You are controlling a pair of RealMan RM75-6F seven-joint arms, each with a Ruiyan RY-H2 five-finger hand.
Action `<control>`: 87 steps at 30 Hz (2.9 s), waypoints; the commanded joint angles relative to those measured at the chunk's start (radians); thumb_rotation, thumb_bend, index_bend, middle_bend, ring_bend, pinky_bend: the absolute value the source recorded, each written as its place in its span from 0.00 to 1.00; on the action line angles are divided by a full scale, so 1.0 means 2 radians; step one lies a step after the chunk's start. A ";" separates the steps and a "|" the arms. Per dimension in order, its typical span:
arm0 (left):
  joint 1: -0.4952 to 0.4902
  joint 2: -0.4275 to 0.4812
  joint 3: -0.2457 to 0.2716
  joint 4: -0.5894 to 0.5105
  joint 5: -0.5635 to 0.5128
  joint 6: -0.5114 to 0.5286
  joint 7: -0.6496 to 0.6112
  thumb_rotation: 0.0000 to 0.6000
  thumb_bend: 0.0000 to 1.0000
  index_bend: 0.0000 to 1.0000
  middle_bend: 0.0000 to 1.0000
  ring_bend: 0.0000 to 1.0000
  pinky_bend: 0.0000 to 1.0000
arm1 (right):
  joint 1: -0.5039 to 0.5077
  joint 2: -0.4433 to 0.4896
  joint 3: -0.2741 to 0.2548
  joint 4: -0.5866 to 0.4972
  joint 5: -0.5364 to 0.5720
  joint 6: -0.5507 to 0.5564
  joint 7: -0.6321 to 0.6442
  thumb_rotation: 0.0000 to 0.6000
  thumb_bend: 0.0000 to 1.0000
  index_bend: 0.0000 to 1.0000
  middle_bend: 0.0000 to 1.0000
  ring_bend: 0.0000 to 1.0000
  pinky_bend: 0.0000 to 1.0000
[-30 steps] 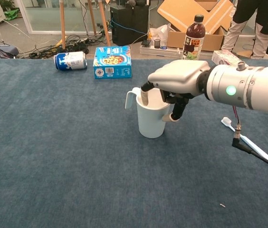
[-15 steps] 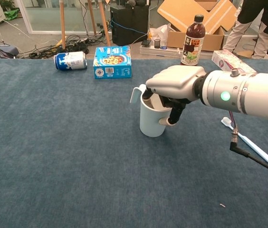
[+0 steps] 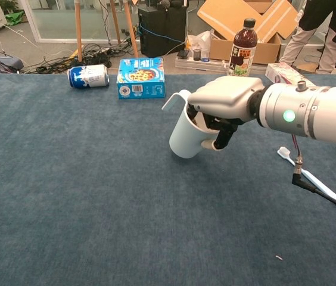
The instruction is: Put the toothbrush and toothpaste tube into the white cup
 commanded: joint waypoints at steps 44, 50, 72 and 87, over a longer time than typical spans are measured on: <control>0.000 -0.004 0.002 -0.002 -0.003 -0.006 0.012 1.00 0.00 0.66 0.54 0.44 0.41 | 0.124 0.175 -0.112 -0.245 0.367 0.050 -0.125 1.00 0.37 0.62 1.00 1.00 1.00; 0.000 -0.003 0.002 -0.002 -0.003 -0.006 0.012 1.00 0.00 0.66 0.54 0.44 0.41 | 0.128 0.163 -0.122 -0.233 0.373 0.051 -0.127 1.00 0.37 0.62 1.00 1.00 1.00; -0.001 -0.004 0.003 -0.002 -0.004 -0.008 0.014 1.00 0.00 0.66 0.54 0.44 0.41 | 0.128 0.166 -0.150 -0.233 0.354 0.043 -0.117 1.00 0.25 0.33 1.00 1.00 1.00; -0.001 -0.005 0.003 -0.001 -0.005 -0.009 0.015 1.00 0.00 0.66 0.54 0.44 0.41 | 0.121 0.209 -0.150 -0.267 0.304 0.035 -0.079 1.00 0.23 0.29 1.00 1.00 1.00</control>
